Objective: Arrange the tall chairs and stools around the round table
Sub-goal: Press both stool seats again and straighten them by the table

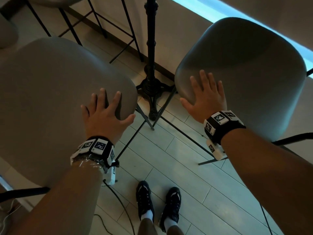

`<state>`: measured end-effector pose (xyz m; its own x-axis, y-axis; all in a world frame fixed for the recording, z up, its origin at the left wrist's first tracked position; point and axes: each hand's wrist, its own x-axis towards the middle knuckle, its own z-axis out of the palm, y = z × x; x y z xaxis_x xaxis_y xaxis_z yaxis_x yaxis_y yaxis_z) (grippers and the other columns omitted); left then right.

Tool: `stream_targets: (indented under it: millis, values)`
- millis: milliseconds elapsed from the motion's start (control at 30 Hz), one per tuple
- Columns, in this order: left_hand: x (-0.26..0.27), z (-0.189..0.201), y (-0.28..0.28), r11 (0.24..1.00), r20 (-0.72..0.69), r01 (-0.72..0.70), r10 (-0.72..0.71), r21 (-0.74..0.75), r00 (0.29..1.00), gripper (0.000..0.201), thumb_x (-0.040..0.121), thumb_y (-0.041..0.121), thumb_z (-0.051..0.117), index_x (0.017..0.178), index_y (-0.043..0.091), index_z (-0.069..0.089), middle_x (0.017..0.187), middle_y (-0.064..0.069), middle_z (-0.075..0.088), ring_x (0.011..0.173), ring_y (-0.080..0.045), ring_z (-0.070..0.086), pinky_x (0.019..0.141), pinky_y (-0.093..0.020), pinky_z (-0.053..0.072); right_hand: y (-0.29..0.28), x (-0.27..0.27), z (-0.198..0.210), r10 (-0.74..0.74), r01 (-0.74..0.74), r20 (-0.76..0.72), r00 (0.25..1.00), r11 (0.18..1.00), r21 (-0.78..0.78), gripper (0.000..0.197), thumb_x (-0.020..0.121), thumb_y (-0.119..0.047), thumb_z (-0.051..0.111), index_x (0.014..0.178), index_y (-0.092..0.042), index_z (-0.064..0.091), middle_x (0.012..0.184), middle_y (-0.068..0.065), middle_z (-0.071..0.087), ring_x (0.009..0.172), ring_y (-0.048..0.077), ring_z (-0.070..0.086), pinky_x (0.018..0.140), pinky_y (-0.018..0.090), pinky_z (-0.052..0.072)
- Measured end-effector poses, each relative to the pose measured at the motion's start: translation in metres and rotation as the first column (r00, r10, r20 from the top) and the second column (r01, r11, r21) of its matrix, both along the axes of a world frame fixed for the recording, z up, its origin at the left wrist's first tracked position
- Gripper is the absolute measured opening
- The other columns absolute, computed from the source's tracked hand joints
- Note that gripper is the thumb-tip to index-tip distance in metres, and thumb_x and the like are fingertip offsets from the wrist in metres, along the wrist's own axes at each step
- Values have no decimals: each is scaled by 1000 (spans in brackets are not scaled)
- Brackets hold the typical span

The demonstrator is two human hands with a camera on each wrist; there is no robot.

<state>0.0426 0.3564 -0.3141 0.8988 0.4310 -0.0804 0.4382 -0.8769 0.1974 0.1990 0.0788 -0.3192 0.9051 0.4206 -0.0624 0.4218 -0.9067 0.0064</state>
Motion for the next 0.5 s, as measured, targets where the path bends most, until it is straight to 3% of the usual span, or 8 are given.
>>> stream_targets:
  millis: [500]
  values:
    - [-9,4,8,1000,-44,10,-10,3,999,87,77,78,48,152,44,21,166,-4,7,151,-29,3,119,-58,3,-23,-3,-3,17,-17,25,1000,1000,-15,82,88,-69,38,154,-24,16,163,12,8,149,35,9,118,55,12]
